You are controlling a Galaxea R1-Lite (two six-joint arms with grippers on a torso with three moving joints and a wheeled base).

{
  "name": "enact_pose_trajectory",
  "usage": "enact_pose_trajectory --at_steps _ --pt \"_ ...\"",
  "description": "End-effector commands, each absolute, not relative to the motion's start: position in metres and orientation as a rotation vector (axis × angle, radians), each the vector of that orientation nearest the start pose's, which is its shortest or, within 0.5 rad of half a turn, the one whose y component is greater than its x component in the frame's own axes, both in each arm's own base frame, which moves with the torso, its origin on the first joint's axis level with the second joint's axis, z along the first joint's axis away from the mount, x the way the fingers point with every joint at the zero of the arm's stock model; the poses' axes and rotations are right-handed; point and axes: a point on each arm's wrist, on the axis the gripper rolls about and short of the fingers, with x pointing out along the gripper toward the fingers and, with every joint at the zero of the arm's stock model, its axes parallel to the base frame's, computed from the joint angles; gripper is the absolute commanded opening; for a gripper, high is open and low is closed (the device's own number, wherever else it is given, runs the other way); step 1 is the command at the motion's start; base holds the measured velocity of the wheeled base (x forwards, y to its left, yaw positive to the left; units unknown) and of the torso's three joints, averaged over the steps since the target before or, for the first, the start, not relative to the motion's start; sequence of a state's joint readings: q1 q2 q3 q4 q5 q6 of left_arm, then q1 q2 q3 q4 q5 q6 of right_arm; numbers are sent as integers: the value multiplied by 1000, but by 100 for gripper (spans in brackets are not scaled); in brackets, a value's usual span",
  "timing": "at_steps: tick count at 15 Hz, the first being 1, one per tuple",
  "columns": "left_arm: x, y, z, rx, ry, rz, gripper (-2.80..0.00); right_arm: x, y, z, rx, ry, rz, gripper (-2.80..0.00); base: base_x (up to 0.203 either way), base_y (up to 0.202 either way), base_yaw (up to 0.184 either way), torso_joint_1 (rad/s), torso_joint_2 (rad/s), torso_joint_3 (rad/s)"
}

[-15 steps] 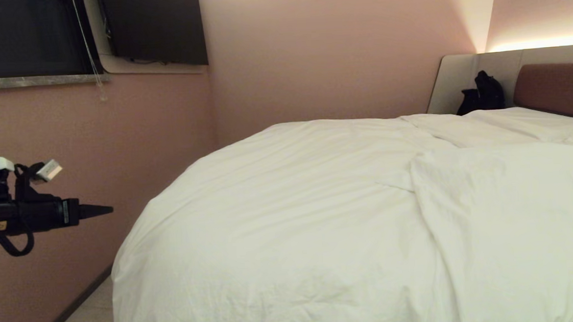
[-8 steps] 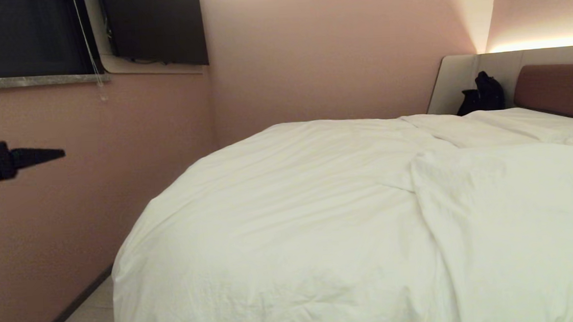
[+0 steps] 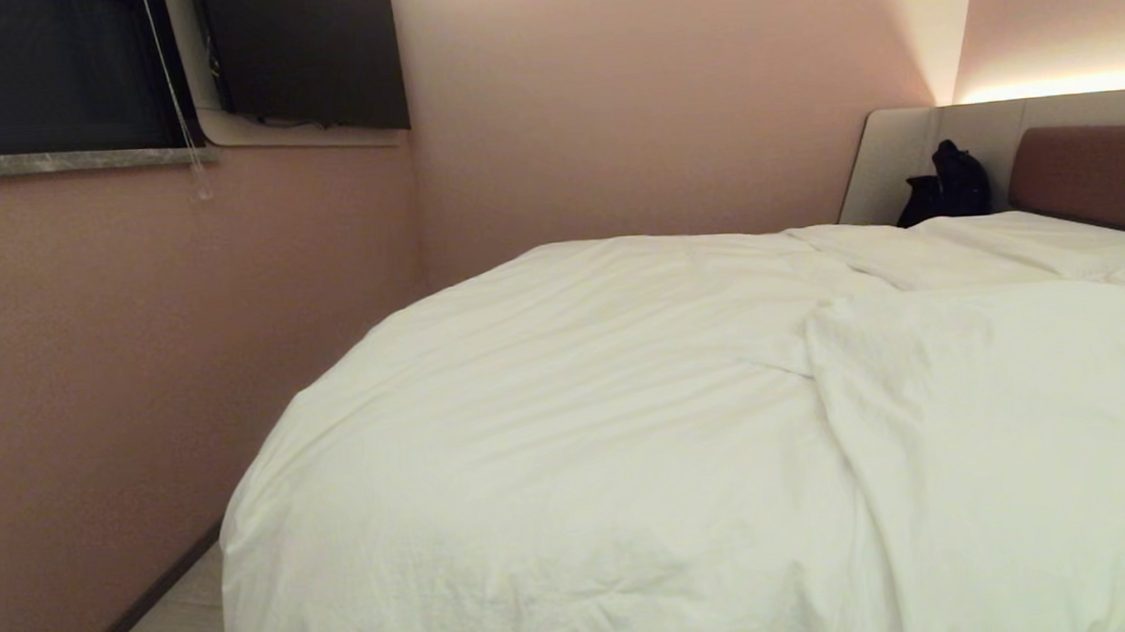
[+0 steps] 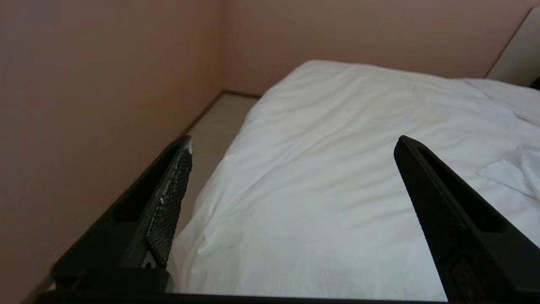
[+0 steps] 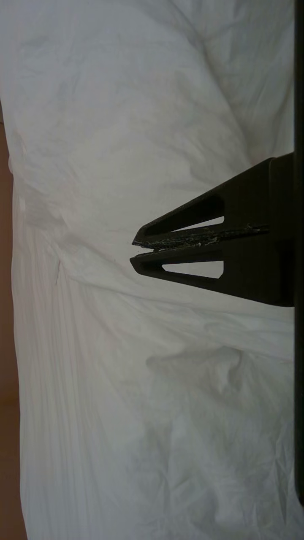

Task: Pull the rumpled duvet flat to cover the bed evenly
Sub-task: Hold the folded corner of the quilt

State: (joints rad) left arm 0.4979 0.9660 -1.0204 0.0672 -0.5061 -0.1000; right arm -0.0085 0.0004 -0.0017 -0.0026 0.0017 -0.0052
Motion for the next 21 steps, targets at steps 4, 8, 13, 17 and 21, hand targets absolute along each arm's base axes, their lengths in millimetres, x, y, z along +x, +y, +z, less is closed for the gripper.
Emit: enact_pose_trajectory --at_steps 4,8,13,17,21 --pt "36 8 314 -36 -120 158 0 -23 0 76 -5 -5 -8 -280 0 0 0 0 0 0" --pt "-12 0 278 71 -197 101 0 -23 0 76 -6 -5 -8 -280 0 0 0 0 0 0" --pt "-42 0 225 122 -231 72 0 -23 0 76 -6 -5 -6 -280 0 0 0 0 0 0" --pt "-53 -1 200 116 -273 5 0 -23 0 76 -6 -5 -8 -280 0 0 0 0 0 0" --pt "-53 -2 171 119 -251 -31 0 -23 0 76 -6 -5 -8 -280 0 0 0 0 0 0"
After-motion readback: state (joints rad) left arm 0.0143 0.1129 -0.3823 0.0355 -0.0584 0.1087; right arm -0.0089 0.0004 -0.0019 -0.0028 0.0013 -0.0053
